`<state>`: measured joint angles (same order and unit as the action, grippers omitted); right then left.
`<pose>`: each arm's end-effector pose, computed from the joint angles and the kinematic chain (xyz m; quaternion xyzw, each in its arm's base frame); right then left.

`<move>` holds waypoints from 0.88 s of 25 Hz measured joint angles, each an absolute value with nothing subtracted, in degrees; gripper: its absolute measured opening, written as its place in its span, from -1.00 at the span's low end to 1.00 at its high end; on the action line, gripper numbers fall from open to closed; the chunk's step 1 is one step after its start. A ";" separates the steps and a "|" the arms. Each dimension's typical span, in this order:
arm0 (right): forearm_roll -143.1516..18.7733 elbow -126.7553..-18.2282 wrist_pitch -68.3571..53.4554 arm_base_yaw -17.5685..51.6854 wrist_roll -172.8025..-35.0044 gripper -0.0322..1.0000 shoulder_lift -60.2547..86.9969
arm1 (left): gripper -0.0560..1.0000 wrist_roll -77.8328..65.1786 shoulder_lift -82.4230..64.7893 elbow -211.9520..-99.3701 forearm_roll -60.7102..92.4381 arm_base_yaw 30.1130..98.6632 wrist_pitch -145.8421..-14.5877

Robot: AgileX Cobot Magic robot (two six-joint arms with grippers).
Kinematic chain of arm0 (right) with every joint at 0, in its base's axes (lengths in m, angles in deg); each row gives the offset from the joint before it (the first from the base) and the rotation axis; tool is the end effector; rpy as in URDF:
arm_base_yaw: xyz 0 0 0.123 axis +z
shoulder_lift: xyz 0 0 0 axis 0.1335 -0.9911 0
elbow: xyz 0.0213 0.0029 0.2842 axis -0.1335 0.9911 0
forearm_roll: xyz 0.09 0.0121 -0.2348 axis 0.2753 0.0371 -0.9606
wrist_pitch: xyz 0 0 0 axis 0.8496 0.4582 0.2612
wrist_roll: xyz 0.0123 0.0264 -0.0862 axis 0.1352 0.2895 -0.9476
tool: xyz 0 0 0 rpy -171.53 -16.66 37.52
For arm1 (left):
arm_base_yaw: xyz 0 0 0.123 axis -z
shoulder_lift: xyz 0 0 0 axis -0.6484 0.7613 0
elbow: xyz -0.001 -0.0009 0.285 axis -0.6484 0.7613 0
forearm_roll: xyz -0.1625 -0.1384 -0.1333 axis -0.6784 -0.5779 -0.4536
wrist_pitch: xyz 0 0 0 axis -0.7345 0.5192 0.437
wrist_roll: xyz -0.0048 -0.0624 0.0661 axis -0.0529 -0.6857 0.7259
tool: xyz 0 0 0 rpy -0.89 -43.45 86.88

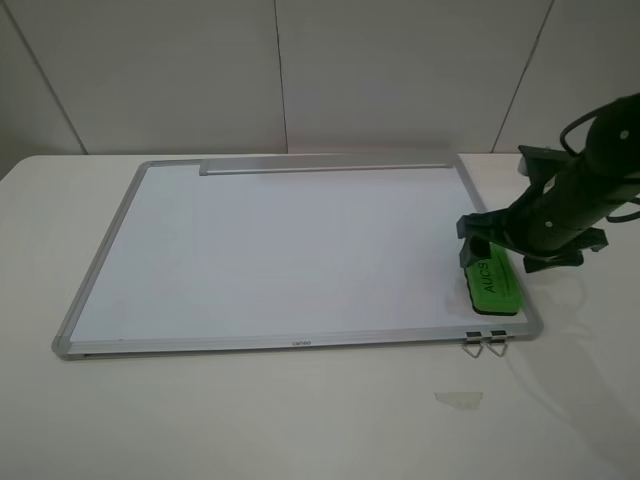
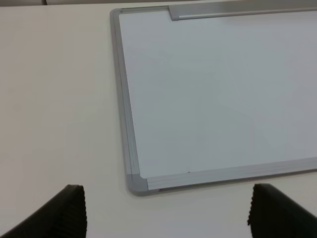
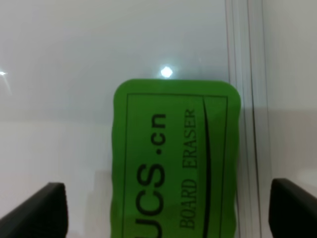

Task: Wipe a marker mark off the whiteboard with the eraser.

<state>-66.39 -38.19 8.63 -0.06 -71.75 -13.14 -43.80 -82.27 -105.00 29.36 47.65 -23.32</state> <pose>0.2893 0.0412 0.1332 0.0414 0.9893 0.0378 0.1344 -0.0063 0.0008 0.2786 0.0283 0.8500 -0.0488 0.5238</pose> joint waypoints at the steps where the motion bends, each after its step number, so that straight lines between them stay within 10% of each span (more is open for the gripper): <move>1: -66.39 -38.19 9.50 -0.06 -71.75 0.64 -13.14 | 0.40 -43.80 -82.27 -105.00 29.36 47.65 -23.32; 13: -67.15 -52.82 50.14 -0.06 -80.30 0.66 -12.48 | 0.40 -43.80 -82.27 -105.00 29.36 47.65 -23.32; 22: -70.08 -45.62 52.75 -0.06 -80.67 0.66 0.71 | 0.40 -43.80 -82.27 -105.00 29.04 47.65 -23.32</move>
